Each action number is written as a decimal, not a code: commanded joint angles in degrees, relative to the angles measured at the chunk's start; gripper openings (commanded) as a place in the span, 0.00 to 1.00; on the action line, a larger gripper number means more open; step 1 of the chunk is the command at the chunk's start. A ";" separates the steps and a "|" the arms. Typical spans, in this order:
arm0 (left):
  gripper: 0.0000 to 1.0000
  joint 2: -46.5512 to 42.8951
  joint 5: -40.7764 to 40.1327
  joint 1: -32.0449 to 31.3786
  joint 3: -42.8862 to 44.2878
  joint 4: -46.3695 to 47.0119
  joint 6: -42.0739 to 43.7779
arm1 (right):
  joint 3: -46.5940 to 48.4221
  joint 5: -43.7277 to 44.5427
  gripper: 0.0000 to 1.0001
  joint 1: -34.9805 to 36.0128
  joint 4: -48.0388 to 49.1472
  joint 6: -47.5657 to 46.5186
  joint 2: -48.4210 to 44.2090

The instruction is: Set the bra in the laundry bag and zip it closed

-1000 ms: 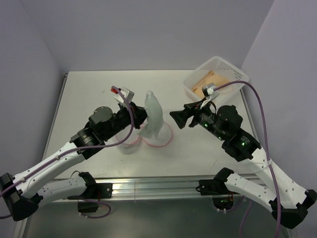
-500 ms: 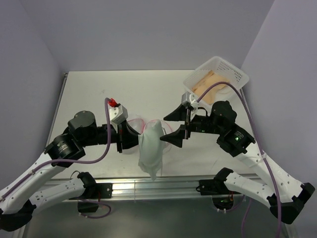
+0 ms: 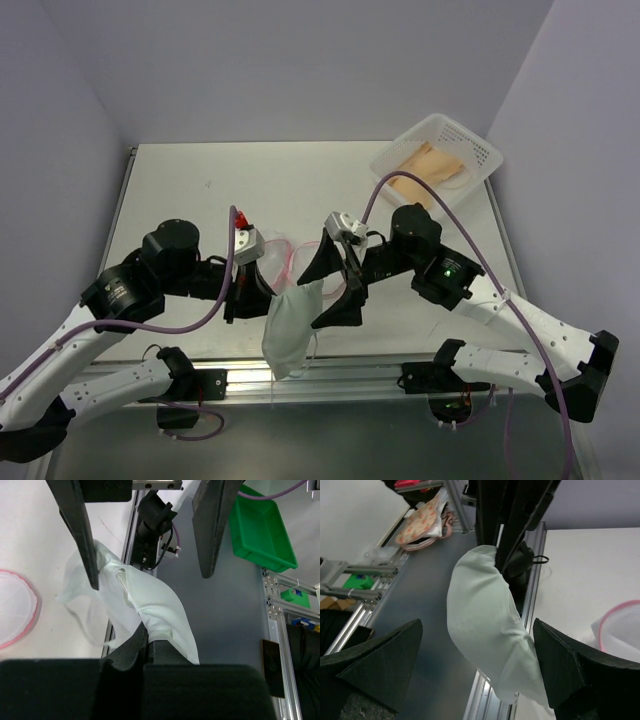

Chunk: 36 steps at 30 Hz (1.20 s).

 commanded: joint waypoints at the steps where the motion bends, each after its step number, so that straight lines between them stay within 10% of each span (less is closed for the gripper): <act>1: 0.00 -0.70 -1.31 0.17 4.07 -2.69 2.00 | -0.45 -2.73 0.98 2.46 3.86 1.01 1.41; 11: 0.00 -0.79 -4.83 0.17 5.57 -3.66 2.61 | -0.81 4.64 0.90 7.48 -0.01 -0.04 4.05; 24: 0.00 -1.05 -18.68 0.17 6.45 -4.29 0.87 | -0.19 10.97 0.23 7.65 -2.21 2.59 4.84; 31: 0.55 -3.25 -40.50 0.17 7.06 -0.86 -4.41 | 0.42 16.59 0.00 7.48 -4.23 3.56 3.26; 36: 0.62 -2.55 -56.40 0.52 6.19 0.20 -8.71 | 0.69 19.76 0.00 6.43 -4.58 4.61 1.59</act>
